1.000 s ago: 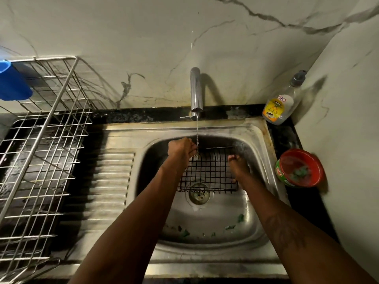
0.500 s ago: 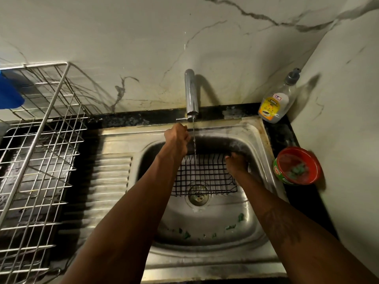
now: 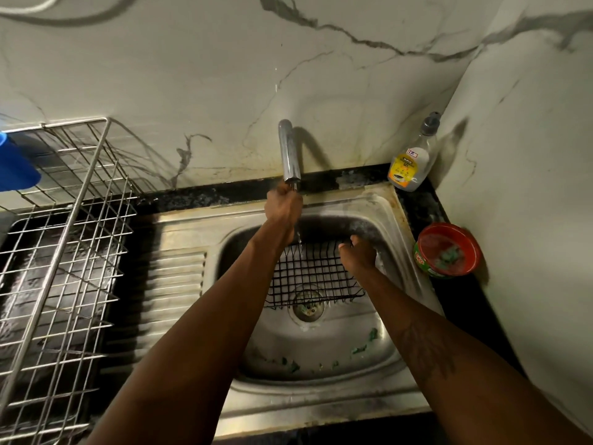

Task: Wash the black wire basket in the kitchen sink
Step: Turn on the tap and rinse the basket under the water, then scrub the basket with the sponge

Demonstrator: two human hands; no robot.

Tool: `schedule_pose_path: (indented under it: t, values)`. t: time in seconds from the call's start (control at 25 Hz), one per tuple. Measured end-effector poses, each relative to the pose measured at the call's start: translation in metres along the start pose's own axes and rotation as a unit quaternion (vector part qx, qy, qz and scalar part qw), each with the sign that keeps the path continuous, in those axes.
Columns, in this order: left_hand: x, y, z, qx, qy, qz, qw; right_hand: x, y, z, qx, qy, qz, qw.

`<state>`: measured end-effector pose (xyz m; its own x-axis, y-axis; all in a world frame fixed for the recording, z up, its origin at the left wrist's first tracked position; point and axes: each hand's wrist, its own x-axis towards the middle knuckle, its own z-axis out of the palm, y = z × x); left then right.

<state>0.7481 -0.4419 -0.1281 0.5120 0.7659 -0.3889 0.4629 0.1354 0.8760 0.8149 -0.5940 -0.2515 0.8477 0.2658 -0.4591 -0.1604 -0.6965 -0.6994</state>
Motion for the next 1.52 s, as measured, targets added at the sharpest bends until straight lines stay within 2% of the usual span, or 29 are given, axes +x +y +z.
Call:
schedule_pose_path:
  t: [0.16,0.24,0.28,0.4,0.48,0.6,0.76,0.88,1.0,1.08,1.36,1.52]
  values:
    - [-0.016,-0.013,0.001,0.118,0.011,0.088,0.989,-0.008,-0.012,-0.007,0.017,-0.016,-0.025,0.999]
    - [-0.029,-0.019,0.01,0.149,0.048,0.086,0.984,-0.015,-0.017,-0.013,0.04,-0.013,-0.041,0.998]
    - [-0.036,-0.022,0.02,0.151,0.044,0.074,0.985,-0.02,-0.018,-0.018,0.058,0.001,-0.058,0.997]
    - [-0.051,-0.022,0.06,0.126,-0.035,0.051,0.99,-0.04,-0.019,-0.048,0.051,0.094,-0.147,0.983]
    - [-0.059,-0.013,0.085,0.108,-0.064,0.036,0.991,-0.045,-0.017,-0.076,0.05,0.126,-0.185,0.973]
    - [-0.067,-0.006,0.126,0.111,-0.127,0.035,0.985,-0.049,-0.013,-0.126,0.03,0.161,-0.174,0.971]
    - [-0.096,-0.001,0.162,0.068,-0.17,0.016,0.983,-0.064,-0.009,-0.173,-0.129,0.24,-0.112,0.956]
    - [-0.106,-0.001,0.172,0.027,-0.177,-0.006,0.984,-0.064,-0.008,-0.19,-0.113,0.224,-0.07,0.966]
    - [-0.102,-0.001,0.174,0.02,-0.168,-0.045,0.985,-0.061,-0.003,-0.204,-0.258,0.152,-0.023,0.954]
    - [-0.1,-0.002,0.175,0.023,-0.172,-0.064,0.983,-0.054,0.002,-0.204,-0.301,0.123,-0.011,0.946]
    - [-0.094,0.002,0.179,0.045,-0.197,-0.064,0.977,-0.046,0.006,-0.198,-0.261,0.127,-0.06,0.955]
    - [-0.09,-0.001,0.183,0.035,-0.183,-0.072,0.98,-0.038,0.015,-0.197,-0.297,0.065,-0.054,0.951]
